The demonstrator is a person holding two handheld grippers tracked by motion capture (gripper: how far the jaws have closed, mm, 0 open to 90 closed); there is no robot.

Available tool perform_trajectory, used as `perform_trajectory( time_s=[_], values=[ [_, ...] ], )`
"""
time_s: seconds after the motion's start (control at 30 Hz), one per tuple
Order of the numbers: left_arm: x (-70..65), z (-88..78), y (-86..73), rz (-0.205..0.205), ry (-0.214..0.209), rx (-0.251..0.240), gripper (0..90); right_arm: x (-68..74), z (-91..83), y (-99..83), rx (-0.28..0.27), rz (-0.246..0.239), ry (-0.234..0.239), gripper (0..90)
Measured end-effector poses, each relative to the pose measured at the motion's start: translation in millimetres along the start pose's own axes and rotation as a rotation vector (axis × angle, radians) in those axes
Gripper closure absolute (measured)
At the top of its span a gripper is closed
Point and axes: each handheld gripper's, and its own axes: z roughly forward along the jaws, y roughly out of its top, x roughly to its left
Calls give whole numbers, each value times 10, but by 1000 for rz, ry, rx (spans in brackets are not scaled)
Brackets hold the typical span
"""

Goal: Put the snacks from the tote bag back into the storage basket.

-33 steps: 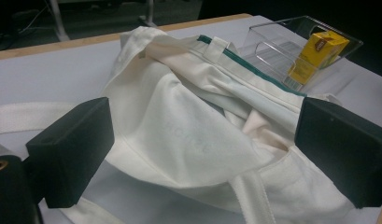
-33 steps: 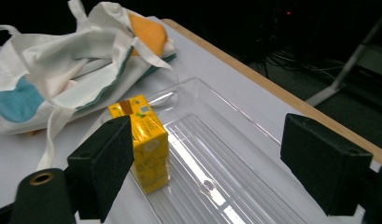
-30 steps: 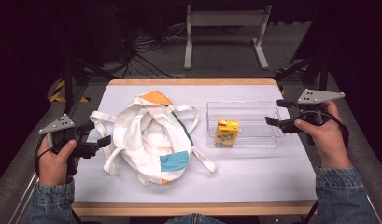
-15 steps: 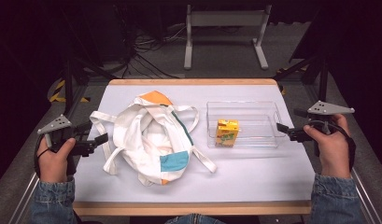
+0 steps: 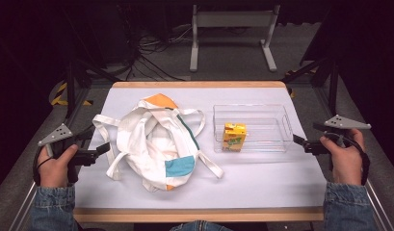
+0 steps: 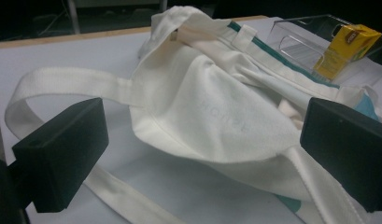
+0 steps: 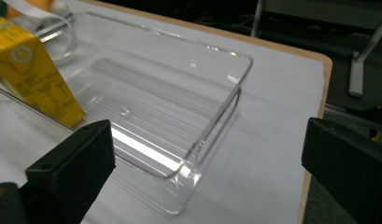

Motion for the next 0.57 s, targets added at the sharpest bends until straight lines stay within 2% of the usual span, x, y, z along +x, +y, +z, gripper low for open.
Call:
perform_trajectory(
  time_s=[0.07,0.17,0.3,0.37,0.43,0.57],
  values=[
    [29,15,-35,-4,-18,23,21,-1,49,-63,47,-18,-15,29],
    [61,37,-72,-21,-32,47,21,-14,91,-121,66,-5,7,29],
    [78,39,-83,-38,-18,47,25,-50,70,-146,49,20,8,32],
    [77,42,-85,-42,-13,57,26,-54,58,-145,58,23,8,33],
    [76,54,-92,-31,-7,66,29,-52,53,-142,58,26,13,33],
    [86,48,-90,-32,18,47,36,-46,48,-113,49,24,21,33]
  ],
)
